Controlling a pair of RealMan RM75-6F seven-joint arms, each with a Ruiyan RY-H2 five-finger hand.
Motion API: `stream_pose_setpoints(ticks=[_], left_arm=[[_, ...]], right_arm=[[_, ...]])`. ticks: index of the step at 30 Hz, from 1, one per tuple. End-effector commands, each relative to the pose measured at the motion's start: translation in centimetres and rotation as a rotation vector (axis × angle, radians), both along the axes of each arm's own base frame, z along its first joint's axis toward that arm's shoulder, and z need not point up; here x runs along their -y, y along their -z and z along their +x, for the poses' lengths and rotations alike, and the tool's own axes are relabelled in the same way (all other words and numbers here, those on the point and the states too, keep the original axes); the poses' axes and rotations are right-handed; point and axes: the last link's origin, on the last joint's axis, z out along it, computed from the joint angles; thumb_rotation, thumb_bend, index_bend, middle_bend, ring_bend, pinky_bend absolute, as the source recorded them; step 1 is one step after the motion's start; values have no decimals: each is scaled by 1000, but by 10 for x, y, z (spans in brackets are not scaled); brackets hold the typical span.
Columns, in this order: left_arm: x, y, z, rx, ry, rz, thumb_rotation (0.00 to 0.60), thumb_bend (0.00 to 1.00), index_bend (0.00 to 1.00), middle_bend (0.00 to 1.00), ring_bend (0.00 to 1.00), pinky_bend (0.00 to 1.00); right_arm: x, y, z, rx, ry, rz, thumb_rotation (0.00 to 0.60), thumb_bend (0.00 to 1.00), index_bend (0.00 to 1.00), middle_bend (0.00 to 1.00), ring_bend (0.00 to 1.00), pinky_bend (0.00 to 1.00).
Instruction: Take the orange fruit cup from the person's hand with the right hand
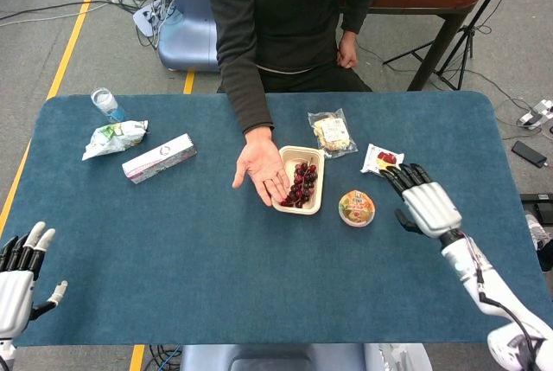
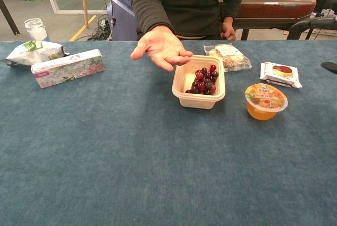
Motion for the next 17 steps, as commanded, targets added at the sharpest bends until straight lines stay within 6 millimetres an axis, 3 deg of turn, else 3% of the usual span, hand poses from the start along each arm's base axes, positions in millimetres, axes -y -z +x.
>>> stream_pose_setpoints(ticks=[1, 11, 17], left_arm=[[-1, 1, 1, 0, 4, -3, 600, 299, 24, 0, 0, 0], [-6, 7, 7, 2, 22, -17, 600, 300, 24, 0, 0, 0], [-8, 10, 7, 4, 24, -23, 600, 300, 24, 0, 0, 0]], right_arm=[[-38, -22, -16, -21, 29, -65, 600, 464, 0, 76, 0, 61], [-112, -45, -47, 1, 85, -197, 600, 463, 0, 91, 0, 61], [-133, -47, -51, 2, 95, -227, 600, 463, 0, 91, 0, 61]])
